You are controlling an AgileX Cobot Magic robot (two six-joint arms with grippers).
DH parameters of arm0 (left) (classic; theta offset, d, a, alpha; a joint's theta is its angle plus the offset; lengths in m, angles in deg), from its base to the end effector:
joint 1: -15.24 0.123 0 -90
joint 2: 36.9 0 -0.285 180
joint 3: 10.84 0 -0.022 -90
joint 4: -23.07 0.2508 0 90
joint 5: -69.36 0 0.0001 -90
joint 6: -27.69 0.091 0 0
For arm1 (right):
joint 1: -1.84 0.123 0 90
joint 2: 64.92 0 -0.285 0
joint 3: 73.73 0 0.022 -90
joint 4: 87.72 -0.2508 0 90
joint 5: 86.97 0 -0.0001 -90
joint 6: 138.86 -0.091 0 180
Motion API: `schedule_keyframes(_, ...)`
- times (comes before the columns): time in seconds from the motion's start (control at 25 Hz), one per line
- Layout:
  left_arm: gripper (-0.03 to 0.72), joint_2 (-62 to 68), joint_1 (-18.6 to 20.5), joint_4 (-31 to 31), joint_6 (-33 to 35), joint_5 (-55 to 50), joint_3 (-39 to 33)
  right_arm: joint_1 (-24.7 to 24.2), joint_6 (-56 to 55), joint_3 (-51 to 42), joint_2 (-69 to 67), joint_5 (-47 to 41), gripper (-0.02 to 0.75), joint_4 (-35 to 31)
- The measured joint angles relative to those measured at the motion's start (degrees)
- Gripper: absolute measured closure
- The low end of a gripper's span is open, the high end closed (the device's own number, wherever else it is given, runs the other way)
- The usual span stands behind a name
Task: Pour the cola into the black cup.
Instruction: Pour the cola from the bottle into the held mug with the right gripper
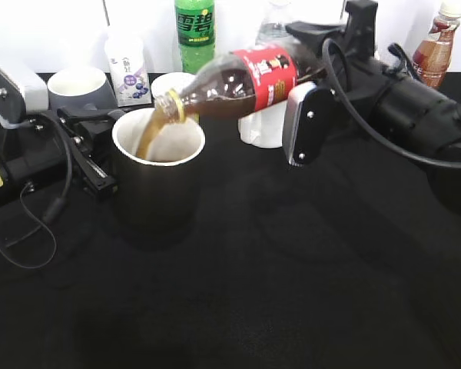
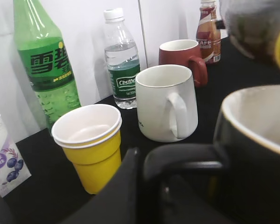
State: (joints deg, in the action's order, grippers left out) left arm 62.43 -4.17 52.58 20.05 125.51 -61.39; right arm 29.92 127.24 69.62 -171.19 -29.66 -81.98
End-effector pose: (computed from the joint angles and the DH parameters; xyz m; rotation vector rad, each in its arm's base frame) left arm 0.2455 -0.1259 0.1874 0.7312 1.5497 -0.4819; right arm 0.2955 0.1663 0.2164 -1.3579 0.7451 -0.7914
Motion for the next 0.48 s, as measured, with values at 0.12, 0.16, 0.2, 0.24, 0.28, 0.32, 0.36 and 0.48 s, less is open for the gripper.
schedule_keyframes(0.12,0.655,0.0,0.0,0.0,0.02,0.11,0.0,0.0,0.11,-0.01,0.0,0.0,0.351,-0.12)
schedule_keyframes(0.16,0.655,0.0,0.0,0.0,0.02,0.46,0.0,0.0,0.29,-0.01,0.0,0.0,0.351,-0.12)
schedule_keyframes(0.2,0.655,0.0,0.0,-0.06,0.02,0.61,0.0,0.0,0.48,-0.01,0.0,0.0,0.351,-0.12)
schedule_keyframes(0.24,0.655,0.0,0.0,-0.06,0.02,0.61,0.0,0.0,0.59,-0.01,0.0,0.0,0.351,-0.12)
schedule_keyframes(0.28,0.655,0.0,0.0,-0.12,0.02,0.65,0.0,0.0,0.66,-0.01,0.0,0.0,0.351,-0.12)
schedule_keyframes(0.32,0.655,0.0,0.0,-0.22,0.06,0.65,0.0,0.0,0.66,-0.01,0.0,0.0,0.351,-0.12)
schedule_keyframes(0.36,0.655,0.0,0.0,-0.24,0.06,0.65,0.0,0.0,0.71,-0.01,0.0,0.0,0.351,-0.12)
schedule_keyframes(0.48,0.655,0.0,0.0,-0.29,0.06,0.65,0.0,0.0,0.71,-0.01,0.0,0.05,0.351,-0.12)
